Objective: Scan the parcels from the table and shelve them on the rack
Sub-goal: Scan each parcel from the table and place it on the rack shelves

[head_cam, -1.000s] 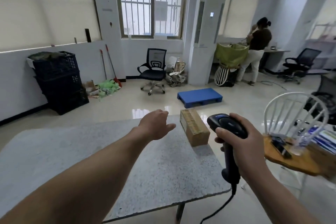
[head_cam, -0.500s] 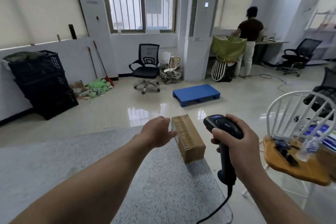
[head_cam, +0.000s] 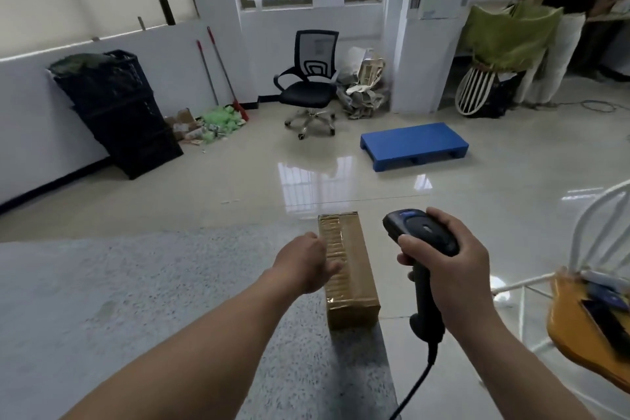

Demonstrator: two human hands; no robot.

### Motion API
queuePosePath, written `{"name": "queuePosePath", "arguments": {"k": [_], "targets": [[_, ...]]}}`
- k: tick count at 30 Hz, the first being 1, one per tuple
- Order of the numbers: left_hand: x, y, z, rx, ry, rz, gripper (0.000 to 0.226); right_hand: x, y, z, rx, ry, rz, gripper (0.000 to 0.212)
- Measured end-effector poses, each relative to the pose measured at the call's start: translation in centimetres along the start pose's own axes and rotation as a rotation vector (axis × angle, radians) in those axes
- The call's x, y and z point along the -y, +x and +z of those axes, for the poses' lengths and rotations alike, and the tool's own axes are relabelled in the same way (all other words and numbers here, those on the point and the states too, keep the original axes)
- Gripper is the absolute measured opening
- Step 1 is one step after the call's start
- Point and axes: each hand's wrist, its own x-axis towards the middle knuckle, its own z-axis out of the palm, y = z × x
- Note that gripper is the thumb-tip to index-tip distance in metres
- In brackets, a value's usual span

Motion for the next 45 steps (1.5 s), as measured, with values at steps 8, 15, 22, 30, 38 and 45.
{"name": "queuePosePath", "arguments": {"k": [8,15,22,30,38,45], "targets": [[-2.6,5.4,7.1,0.051,0.003,-0.136,0.063,-3.8,5.3,-2.1,0.043,0.026,0.094,0.043],[-4.3,6.4,11.8,0.158,-0.06,-0.303,0.096,-5.9,7.0,-2.2,0.088,0.045,0.147,0.039],[-6.1,6.6,12.9,0.164,-0.202,-0.452,0.122,-7.2,7.0,-1.9,0.087,0.013,0.178,0.045],[0.5,2.8,13.1,0.17,-0.155,-0.39,0.105,-7.0,4.0,1.1,0.105,0.006,0.172,0.046],[12.8,-7.8,12.5,0.188,-0.136,-0.401,0.103,-5.3,-3.2,9.2,0.186,0.001,0.136,0.045],[23.8,-17.7,12.3,0.168,-0.271,-0.379,0.101,-5.1,-11.2,17.8,0.276,-0.016,0.132,0.049]]}}
